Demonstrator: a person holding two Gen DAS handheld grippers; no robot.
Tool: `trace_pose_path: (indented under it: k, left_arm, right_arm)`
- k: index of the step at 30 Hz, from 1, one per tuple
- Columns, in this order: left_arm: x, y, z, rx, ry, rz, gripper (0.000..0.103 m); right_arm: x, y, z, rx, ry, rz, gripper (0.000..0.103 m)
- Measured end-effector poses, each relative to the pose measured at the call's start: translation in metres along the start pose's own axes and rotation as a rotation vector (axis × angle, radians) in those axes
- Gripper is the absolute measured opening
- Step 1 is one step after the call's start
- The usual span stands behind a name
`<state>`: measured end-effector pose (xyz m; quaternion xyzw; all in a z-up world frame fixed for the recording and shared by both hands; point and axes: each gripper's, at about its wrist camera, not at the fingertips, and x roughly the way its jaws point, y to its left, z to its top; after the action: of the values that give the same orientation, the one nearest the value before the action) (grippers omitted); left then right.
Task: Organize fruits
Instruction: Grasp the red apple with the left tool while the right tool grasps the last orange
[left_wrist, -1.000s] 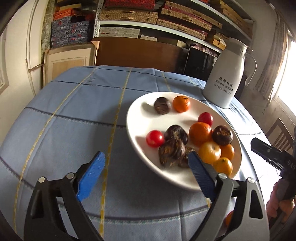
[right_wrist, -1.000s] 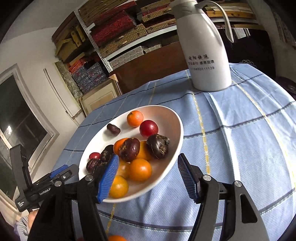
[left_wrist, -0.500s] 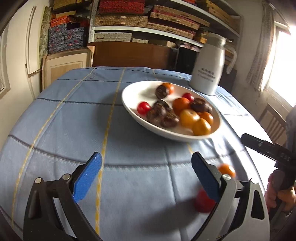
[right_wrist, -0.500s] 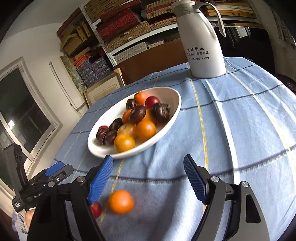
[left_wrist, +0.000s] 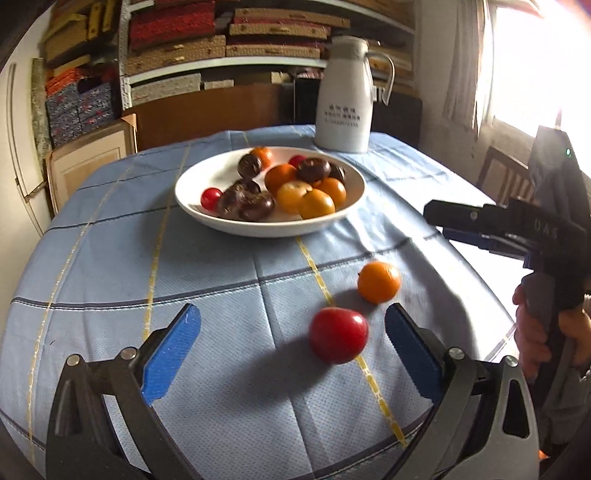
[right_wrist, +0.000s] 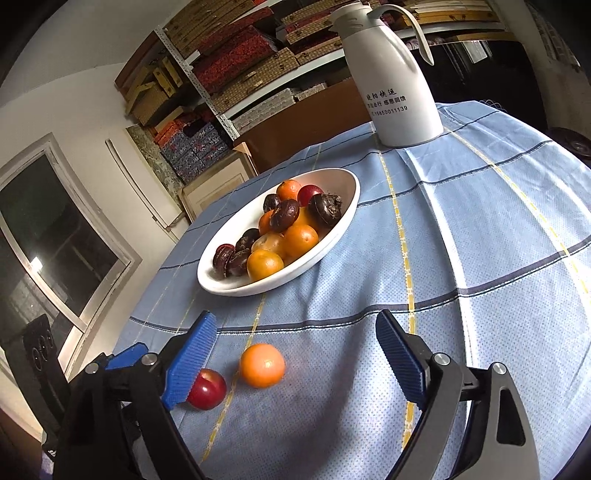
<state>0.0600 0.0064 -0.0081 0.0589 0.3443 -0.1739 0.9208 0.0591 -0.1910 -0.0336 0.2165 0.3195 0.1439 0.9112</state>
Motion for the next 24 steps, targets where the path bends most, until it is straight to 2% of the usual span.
trace_pose_path:
  k: [3, 5, 7, 12, 14, 15, 17, 21, 24]
  left_arm:
    - [0.007, -0.003, 0.0, 0.016, 0.035, -0.028, 0.096]
    - [0.012, -0.007, -0.001, 0.037, 0.063, -0.044, 0.078]
    - [0.019, -0.011, -0.001, 0.055, 0.093, -0.057, 0.069]
    - [0.024, -0.013, -0.002, 0.061, 0.121, -0.096, 0.066]
    - [0.028, -0.012, -0.002, 0.054, 0.141, -0.121, 0.051]
    - [0.031, -0.012, -0.003, 0.05, 0.157, -0.134, 0.05]
    - [0.035, -0.011, -0.003, 0.043, 0.175, -0.151, 0.04]
    - [0.033, -0.008, -0.004, 0.021, 0.167, -0.16, 0.04]
    - [0.026, 0.008, -0.004, -0.05, 0.131, -0.14, 0.04]
  right_arm:
    - [0.003, -0.001, -0.001, 0.006, 0.019, -0.008, 0.089]
    - [0.005, -0.002, 0.0, 0.012, 0.025, -0.009, 0.089]
    - [0.004, -0.003, 0.0, 0.015, 0.023, -0.006, 0.089]
    - [0.005, -0.003, -0.001, 0.013, 0.028, -0.007, 0.089]
    - [0.005, -0.003, -0.001, 0.01, 0.029, -0.007, 0.089]
    - [0.005, -0.003, -0.001, 0.008, 0.028, -0.007, 0.089]
    - [0.005, -0.003, -0.001, 0.009, 0.029, -0.008, 0.089]
    - [0.005, -0.002, -0.001, 0.01, 0.034, -0.009, 0.089]
    - [0.005, 0.0, -0.002, -0.004, 0.037, -0.003, 0.089]
